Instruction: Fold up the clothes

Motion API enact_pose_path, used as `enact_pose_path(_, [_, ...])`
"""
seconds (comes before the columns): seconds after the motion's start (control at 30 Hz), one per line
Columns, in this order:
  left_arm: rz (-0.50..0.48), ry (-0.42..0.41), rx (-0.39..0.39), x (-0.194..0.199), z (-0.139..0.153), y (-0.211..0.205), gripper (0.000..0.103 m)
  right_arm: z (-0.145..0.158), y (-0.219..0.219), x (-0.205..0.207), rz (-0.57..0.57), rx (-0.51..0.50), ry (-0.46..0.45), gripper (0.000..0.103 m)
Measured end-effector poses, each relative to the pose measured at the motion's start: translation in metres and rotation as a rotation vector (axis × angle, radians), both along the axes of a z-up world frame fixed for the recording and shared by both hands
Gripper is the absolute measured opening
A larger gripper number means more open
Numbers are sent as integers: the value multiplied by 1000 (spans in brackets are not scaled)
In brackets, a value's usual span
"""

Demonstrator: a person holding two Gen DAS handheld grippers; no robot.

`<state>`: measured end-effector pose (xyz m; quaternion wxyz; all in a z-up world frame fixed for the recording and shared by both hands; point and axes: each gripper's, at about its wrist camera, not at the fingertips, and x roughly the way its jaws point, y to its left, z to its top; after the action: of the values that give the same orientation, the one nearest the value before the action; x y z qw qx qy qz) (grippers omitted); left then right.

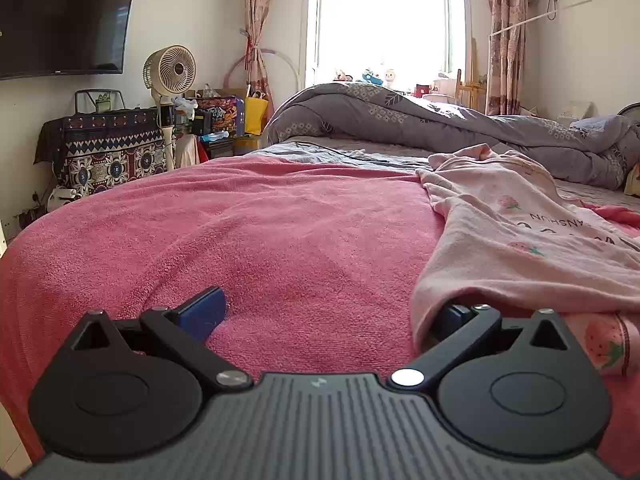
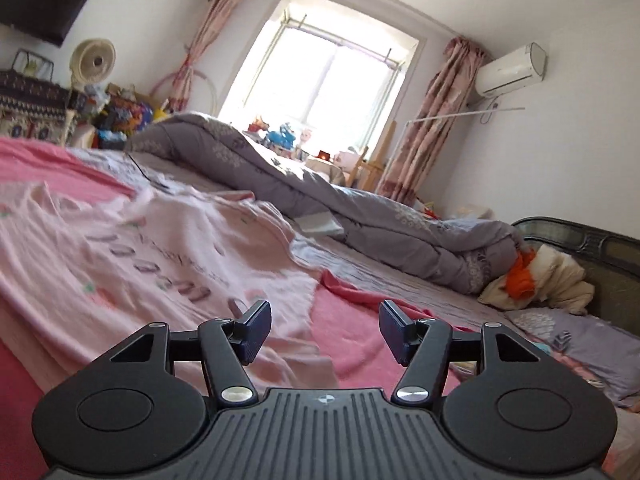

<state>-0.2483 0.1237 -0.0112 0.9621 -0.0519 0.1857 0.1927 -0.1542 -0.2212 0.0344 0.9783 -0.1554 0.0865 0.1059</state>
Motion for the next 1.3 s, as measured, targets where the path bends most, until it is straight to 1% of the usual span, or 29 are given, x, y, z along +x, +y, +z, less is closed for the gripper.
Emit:
enact_pose_path(0.03, [-1, -4, 0, -2, -1, 0, 103, 9, 11, 5, 78, 71, 37, 60])
enact_pose_path(0.1, [-5, -14, -1, -5, -3, 1, 103, 20, 38, 24, 284, 233, 183, 60])
enact_pose_path(0.17, [-10, -27, 0, -7, -5, 2, 103, 20, 76, 50, 427, 347, 364, 47])
enact_pose_path(0.2, [-11, -35, 2, -8, -6, 2, 103, 18, 98, 63, 472, 374, 447, 30])
enact_pose_path(0.23, [-11, -42, 4, -9, -7, 2, 103, 13, 120, 72, 489, 359, 499, 19])
enact_pose_path(0.33, [-9, -65, -5, -10, -11, 2, 103, -5, 188, 94, 503, 261, 612, 17])
enact_pose_path(0.37, [-8, -70, -4, -10, -12, 2, 103, -11, 207, 101, 499, 245, 636, 17])
enact_pose_path(0.4, [-6, -73, 1, -10, -12, 2, 103, -18, 223, 107, 491, 245, 638, 15])
enact_pose_path(0.5, [-4, -86, 6, -11, -14, 1, 103, -17, 248, 117, 511, 237, 671, 17])
enact_pose_path(0.53, [-5, -89, 10, -12, -15, 1, 103, -16, 251, 117, 533, 231, 680, 25])
enact_pose_path(0.6, [-8, -92, 12, -13, -16, 0, 103, -13, 245, 110, 562, 230, 664, 27])
enact_pose_path(0.67, [-11, -93, 8, -13, -16, 1, 103, -5, 224, 96, 599, 264, 632, 27])
enact_pose_path(0.7, [-11, -92, 9, -13, -16, 1, 103, -1, 208, 88, 611, 290, 602, 29])
enact_pose_path(0.73, [-10, -91, 10, -13, -16, 1, 103, 3, 191, 79, 611, 315, 565, 36])
enact_pose_path(0.77, [-10, -89, 10, -13, -16, 0, 103, 7, 172, 70, 595, 335, 519, 41])
enact_pose_path(0.8, [-10, -89, 8, -13, -16, 1, 103, 9, 151, 59, 561, 340, 466, 48])
enact_pose_path(0.83, [-10, -89, 8, -12, -16, 1, 103, 9, 131, 50, 522, 336, 417, 49])
enact_pose_path(0.9, [-8, -91, 7, -12, -14, 3, 103, 7, 87, 35, 413, 298, 312, 51])
enact_pose_path(1.0, [1, -89, 9, -10, -14, 0, 103, -4, 37, 16, 237, 208, 196, 51])
enact_pose_path(1.07, [7, -85, 8, -10, -13, -1, 103, -14, 11, 11, 115, 153, 144, 54])
enact_pose_path(1.1, [10, -83, 8, -9, -13, -1, 103, -24, 1, 14, 43, 111, 138, 57])
enact_pose_path(1.13, [10, -83, 7, -9, -13, -1, 103, -38, -6, 22, -30, 60, 155, 57])
enact_pose_path(1.17, [12, -82, 7, -9, -13, -1, 103, -49, -17, 26, -59, 71, 161, 60])
enact_pose_path(1.2, [13, -80, 10, -9, -13, -2, 103, -60, -31, 27, -54, 145, 150, 67])
enact_pose_path(1.23, [12, -76, 14, -9, -13, -3, 103, -66, -43, 28, -50, 221, 154, 68])
enact_pose_path(1.27, [12, -72, 14, -8, -12, -3, 103, -66, -49, 29, -47, 276, 169, 68])
enact_pose_path(1.3, [11, -64, 10, -9, -10, -3, 103, -64, -49, 29, -45, 284, 174, 70])
